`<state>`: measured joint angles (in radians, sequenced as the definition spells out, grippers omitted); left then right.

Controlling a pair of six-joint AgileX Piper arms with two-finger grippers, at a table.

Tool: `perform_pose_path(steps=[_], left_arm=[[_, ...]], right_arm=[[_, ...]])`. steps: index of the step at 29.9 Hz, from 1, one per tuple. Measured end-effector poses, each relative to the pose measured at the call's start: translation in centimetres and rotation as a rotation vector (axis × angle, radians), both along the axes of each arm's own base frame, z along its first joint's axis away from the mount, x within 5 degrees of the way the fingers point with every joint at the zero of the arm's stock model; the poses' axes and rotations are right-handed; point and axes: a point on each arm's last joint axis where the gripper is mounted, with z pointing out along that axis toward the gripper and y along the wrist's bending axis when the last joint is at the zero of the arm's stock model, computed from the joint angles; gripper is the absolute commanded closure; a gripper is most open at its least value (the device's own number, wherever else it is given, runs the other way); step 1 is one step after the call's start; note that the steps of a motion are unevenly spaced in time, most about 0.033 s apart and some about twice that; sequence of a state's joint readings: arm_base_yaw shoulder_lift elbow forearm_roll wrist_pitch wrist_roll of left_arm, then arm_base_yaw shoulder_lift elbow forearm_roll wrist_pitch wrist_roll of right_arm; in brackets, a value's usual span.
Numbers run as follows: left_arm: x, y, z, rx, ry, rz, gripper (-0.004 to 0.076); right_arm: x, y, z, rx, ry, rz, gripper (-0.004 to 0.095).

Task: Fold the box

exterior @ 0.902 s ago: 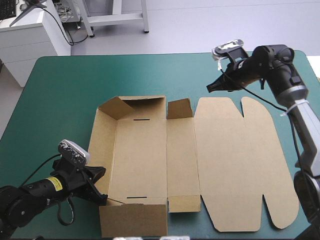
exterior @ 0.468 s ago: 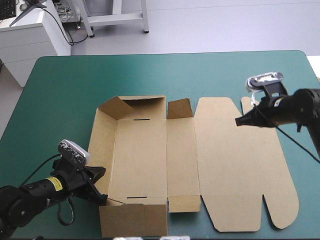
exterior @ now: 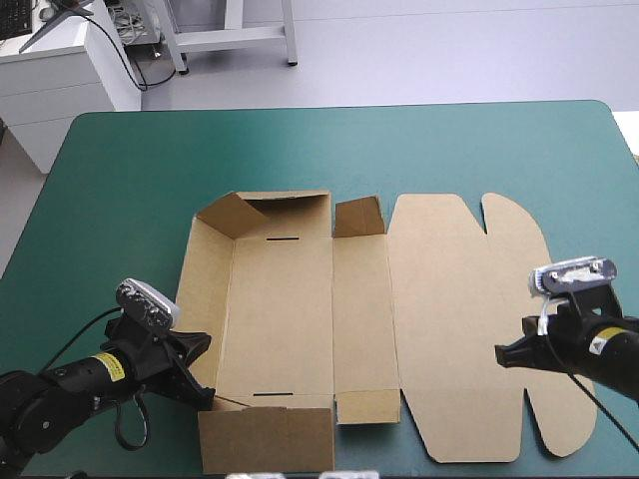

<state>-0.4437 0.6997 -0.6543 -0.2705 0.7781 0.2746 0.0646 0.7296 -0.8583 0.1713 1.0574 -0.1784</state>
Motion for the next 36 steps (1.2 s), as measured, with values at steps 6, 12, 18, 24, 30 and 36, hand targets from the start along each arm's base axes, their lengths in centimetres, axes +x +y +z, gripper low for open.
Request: perform_pose_path(steps=[6,12,18,24,30,36], left_arm=[[0.1,-0.1,0.7,-0.028,0.019,0.026,0.0732],[1.6,-0.9,5.1,-0.034,0.030,0.020,0.0731],[5.7,-2.9,7.7,0.042,0.170,-0.012,0.0731],[11.1,-2.3,7.8,0.077,0.306,0.062,0.0732],[14.8,1.7,6.3,0.016,0.388,0.214,0.0732],[15.6,6.9,6.2,-0.035,0.403,0.412,0.0706]], right_arm=[[-2.5,-0.2,-0.6,0.006,-0.052,-0.002,0.0921],[-3.0,-0.2,-0.8,0.002,-0.032,0.002,0.0921],[-3.1,-0.2,-0.8,0.002,-0.030,0.003,0.0921],[-3.1,-0.2,-0.8,0.002,-0.027,0.003,0.0921],[-3.1,-0.2,-0.8,0.002,-0.027,0.003,0.0921],[-3.1,-0.2,-0.9,0.002,-0.026,0.003,0.0921]])
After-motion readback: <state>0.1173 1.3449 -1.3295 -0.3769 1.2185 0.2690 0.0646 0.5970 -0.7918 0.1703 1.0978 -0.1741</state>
